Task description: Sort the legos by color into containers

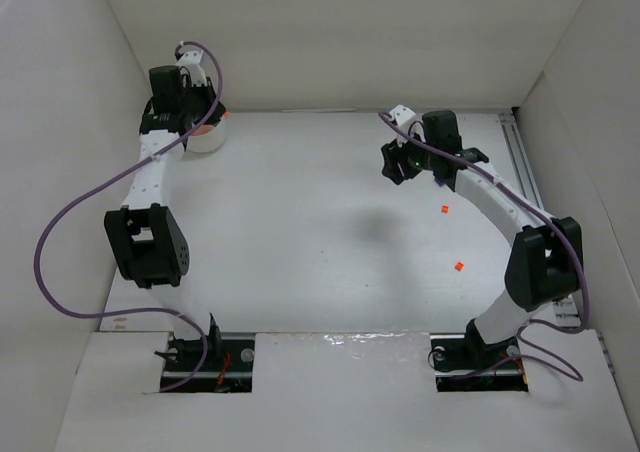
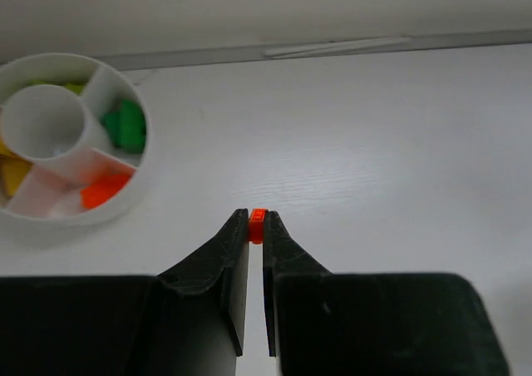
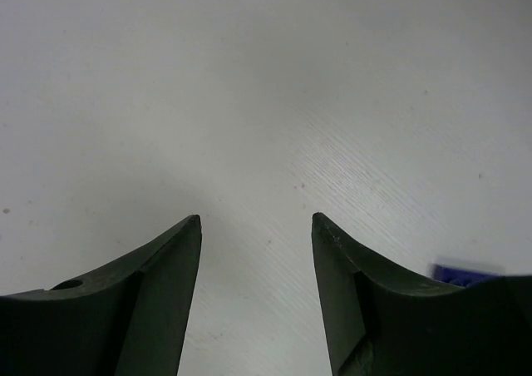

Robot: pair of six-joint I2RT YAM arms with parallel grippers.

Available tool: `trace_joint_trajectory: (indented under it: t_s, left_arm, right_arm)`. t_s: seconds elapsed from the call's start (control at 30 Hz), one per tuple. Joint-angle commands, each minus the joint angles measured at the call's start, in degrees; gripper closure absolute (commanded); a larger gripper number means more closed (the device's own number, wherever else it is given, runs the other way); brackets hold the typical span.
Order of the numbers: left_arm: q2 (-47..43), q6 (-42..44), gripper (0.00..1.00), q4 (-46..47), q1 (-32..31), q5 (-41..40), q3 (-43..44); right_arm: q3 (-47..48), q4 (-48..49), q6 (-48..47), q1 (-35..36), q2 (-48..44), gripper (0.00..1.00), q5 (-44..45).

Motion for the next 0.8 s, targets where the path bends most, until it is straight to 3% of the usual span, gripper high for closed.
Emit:
trace_joint_trajectory:
  t_s: [0.0, 0.3, 0.77]
  left_arm:
    - [0.8, 6.0, 1.0, -1.7, 1.4, -11.2, 3.2]
    - [8.8, 6.6, 1.0, -1.7, 5.7, -13.5, 10.6]
    - [17.6, 6.1, 1.0, -0.6, 6.2, -14.6, 16.2]
  right_arm:
    - [-1.0, 0.5, 1.0, -1.9, -3.0, 0.39, -0.7]
    - [-1.6, -0.5, 1.0, -4.7, -3.0, 0.39, -1.2]
    - [-1.6, -1.6, 1.0, -6.5, -3.0, 0.39, -1.8]
